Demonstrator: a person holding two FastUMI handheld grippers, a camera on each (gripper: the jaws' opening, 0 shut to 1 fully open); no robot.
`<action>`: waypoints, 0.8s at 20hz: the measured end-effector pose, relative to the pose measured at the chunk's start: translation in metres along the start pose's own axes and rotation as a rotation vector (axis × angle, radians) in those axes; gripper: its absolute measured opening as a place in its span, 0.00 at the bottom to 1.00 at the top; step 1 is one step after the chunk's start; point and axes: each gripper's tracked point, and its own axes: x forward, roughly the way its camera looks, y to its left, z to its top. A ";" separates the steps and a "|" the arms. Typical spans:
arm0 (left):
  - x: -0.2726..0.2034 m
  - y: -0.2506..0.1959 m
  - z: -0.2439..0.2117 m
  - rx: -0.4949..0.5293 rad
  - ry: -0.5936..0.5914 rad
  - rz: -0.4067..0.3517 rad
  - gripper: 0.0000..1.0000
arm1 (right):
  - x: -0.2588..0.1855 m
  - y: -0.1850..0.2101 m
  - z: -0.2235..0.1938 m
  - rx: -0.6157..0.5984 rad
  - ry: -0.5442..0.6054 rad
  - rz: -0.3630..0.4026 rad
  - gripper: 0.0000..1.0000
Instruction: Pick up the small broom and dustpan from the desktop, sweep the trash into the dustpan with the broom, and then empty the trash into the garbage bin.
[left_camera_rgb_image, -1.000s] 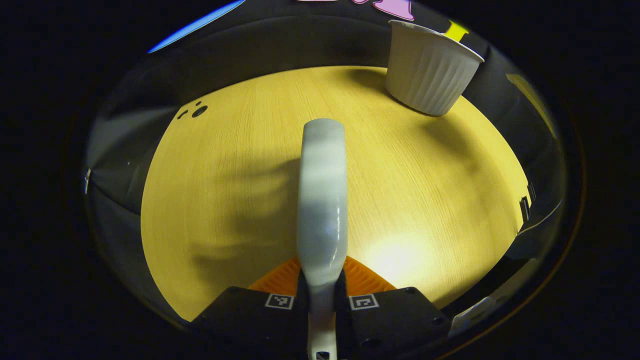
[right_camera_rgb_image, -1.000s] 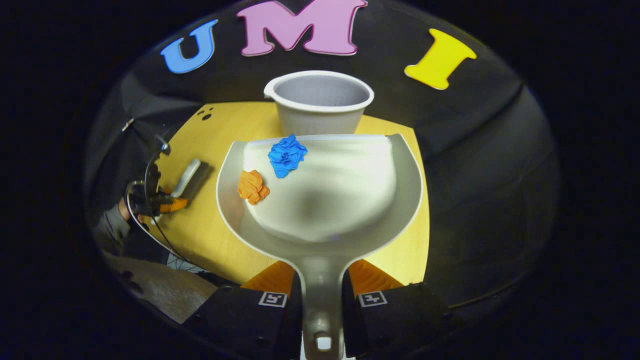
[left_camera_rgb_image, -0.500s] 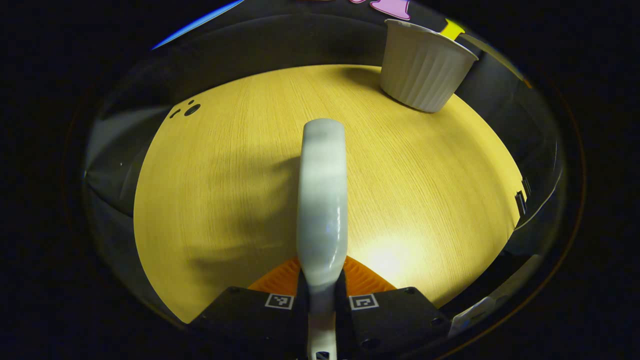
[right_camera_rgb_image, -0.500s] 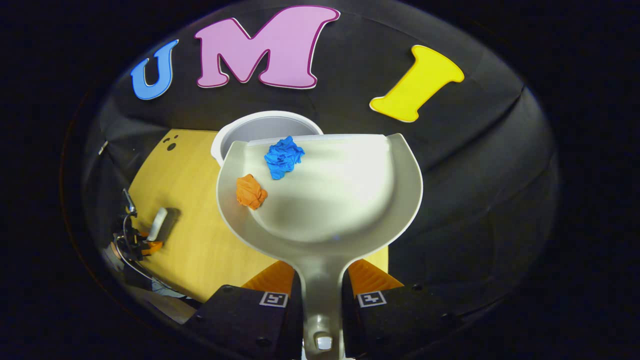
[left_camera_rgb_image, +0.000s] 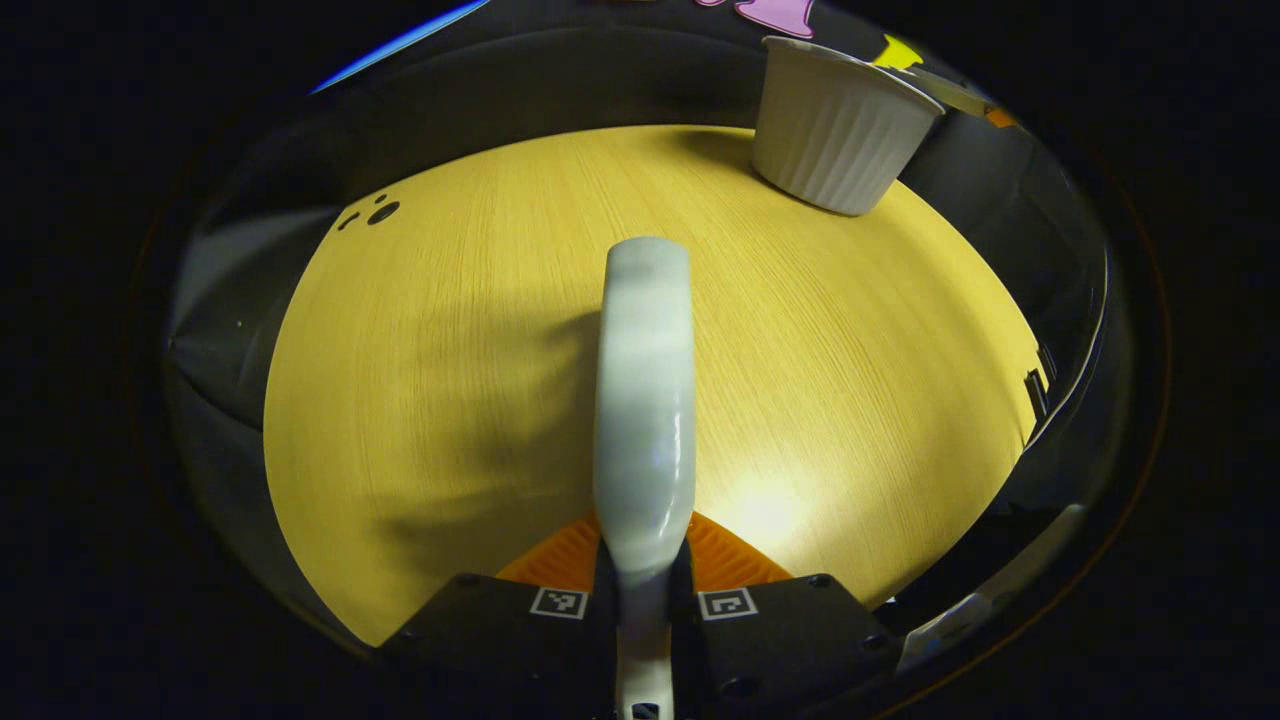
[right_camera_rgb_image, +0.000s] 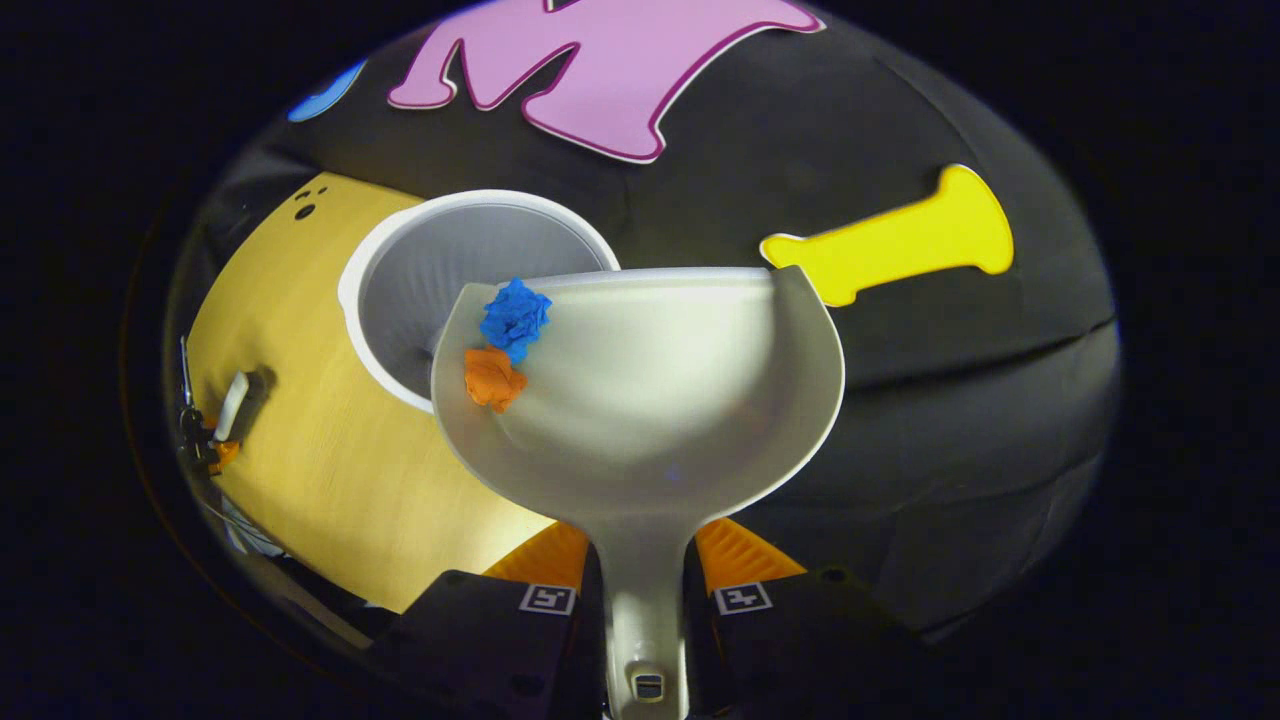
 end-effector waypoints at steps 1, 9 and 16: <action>-0.001 0.000 -0.001 -0.010 0.000 0.003 0.26 | 0.000 -0.002 0.002 -0.030 0.022 -0.001 0.35; -0.001 -0.004 -0.008 -0.037 -0.001 0.006 0.26 | 0.006 -0.014 0.024 -0.309 0.232 -0.018 0.35; 0.002 -0.007 -0.006 -0.035 -0.008 -0.001 0.26 | 0.010 -0.005 0.040 -0.376 0.262 -0.026 0.36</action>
